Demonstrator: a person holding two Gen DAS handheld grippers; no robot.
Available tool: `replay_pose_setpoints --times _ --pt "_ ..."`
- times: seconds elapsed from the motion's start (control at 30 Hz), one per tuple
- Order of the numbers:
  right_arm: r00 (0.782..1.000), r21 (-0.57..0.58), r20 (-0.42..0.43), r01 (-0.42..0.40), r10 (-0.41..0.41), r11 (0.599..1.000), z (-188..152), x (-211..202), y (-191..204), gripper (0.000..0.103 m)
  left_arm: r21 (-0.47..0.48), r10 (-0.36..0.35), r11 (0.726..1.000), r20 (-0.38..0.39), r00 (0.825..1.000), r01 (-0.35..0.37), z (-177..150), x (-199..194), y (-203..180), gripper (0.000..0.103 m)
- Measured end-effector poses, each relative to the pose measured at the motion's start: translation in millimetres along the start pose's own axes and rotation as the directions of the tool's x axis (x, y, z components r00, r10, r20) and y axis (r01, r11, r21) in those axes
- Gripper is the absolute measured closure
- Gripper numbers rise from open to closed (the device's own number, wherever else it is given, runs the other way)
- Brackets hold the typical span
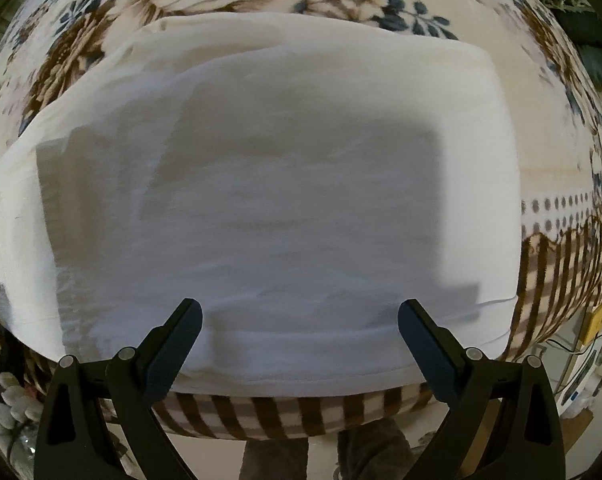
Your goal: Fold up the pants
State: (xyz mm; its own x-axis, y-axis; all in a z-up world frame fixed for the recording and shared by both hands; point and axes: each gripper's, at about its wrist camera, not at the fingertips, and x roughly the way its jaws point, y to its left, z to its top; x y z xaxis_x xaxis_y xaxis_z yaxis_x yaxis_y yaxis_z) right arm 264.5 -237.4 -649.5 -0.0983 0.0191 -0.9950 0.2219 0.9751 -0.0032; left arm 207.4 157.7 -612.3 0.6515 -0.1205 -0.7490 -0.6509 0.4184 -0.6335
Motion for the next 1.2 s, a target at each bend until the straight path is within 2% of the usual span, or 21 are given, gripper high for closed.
replay_pose_setpoints --times 0.1,0.23,0.4,0.5,0.6,0.7,0.93,1.1,1.2 --pt "1.000 0.009 0.008 -0.002 0.002 1.000 0 -1 -6 0.003 0.102 -0.006 0.995 0.051 0.999 0.001 -10 -23 -25 0.087" --pt "1.000 0.019 0.023 -0.013 0.013 1.000 -1 -5 -16 0.003 0.224 -0.060 0.974 0.083 0.995 0.040 -34 -59 -66 0.088" --pt "0.997 0.011 0.076 0.026 -0.027 1.000 1 -19 -40 0.003 0.374 -0.096 0.926 0.084 0.992 0.058 -68 -91 -121 0.088" --pt "0.994 0.006 0.107 0.001 -0.002 1.000 1 -29 -56 0.003 0.453 -0.099 0.890 0.088 0.991 0.048 -92 -105 -150 0.088" --pt "0.992 0.017 0.114 -0.060 0.058 0.998 -2 -38 -83 0.003 0.514 -0.098 0.857 0.072 0.993 0.048 -124 -116 -181 0.088" --pt "0.987 0.045 0.125 -0.103 0.097 0.994 -4 -47 -124 0.003 0.587 -0.069 0.809 0.048 0.996 0.028 -164 -118 -211 0.089" --pt "0.985 0.184 0.130 -0.134 0.111 0.974 -9 -45 -266 0.003 0.709 0.005 0.705 -0.046 0.999 0.029 -264 -92 -259 0.089" --pt "0.987 0.301 0.133 -0.132 0.095 0.945 -15 -36 -361 0.003 0.770 0.058 0.635 -0.129 0.990 0.063 -329 -55 -275 0.089" --pt "0.988 0.353 0.129 -0.130 0.090 0.926 -20 -30 -400 0.003 0.801 0.120 0.594 -0.172 0.978 0.068 -367 -29 -272 0.089"
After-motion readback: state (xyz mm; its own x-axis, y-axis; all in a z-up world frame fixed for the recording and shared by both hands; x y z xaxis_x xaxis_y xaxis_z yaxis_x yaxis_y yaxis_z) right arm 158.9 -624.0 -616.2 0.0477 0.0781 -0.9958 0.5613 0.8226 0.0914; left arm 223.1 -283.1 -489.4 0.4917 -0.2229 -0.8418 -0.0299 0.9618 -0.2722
